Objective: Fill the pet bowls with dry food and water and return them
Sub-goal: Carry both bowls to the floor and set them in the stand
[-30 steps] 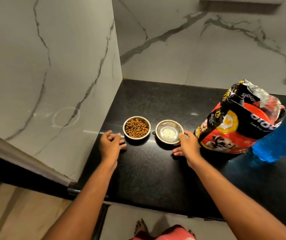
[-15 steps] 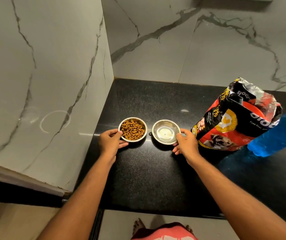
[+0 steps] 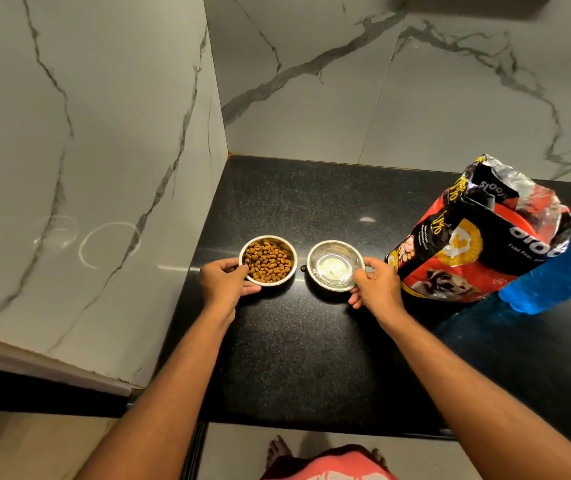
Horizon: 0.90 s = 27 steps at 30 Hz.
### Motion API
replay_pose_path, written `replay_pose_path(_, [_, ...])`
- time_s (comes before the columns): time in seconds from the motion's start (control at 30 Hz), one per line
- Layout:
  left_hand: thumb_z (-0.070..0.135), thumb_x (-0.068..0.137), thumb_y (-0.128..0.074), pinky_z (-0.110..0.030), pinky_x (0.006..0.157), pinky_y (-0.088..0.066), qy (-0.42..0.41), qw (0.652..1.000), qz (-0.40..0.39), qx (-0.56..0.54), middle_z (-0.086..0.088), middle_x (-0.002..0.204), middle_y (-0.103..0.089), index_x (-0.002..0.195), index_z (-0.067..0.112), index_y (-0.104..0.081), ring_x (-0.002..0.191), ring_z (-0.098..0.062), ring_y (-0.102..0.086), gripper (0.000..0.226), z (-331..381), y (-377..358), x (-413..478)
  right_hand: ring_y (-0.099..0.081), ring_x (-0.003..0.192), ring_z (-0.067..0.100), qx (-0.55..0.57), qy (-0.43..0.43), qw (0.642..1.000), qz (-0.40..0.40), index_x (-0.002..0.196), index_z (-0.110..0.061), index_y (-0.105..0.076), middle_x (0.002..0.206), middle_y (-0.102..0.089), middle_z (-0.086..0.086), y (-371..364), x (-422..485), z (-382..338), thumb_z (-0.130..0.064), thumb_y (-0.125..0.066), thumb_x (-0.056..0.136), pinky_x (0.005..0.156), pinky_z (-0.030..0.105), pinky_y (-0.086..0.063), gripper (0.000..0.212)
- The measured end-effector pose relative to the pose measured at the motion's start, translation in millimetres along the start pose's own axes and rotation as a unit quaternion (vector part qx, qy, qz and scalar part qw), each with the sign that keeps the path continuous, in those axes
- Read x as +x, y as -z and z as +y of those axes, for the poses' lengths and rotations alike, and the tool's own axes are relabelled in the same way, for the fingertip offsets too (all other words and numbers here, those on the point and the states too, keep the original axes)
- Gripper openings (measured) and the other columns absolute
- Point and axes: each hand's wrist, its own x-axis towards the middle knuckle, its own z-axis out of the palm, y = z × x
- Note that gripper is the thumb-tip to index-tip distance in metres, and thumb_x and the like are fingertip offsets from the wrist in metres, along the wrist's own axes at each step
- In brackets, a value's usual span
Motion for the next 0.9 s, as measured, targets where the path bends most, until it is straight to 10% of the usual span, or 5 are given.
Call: replay_pose_path(0.9, [0.000,0.086,-0.064,-0.023,0.050,-0.059,0.011,0.999,0.031,-0.015,-0.018,0.095,-0.071,0.112,0.000,-0.065,0.055,-0.019,-0.071,0.025,-12.8,17.6,-32.0,-0.055,0.038,0.014,-0.003,0.052,0.998,-0.046,0.116,-0.011,-0.064,0.053,-0.060,0.010,5.2,-14.1,5.0,-0.001,-0.045,0.092,0.036,0.024,-0.045,0.032])
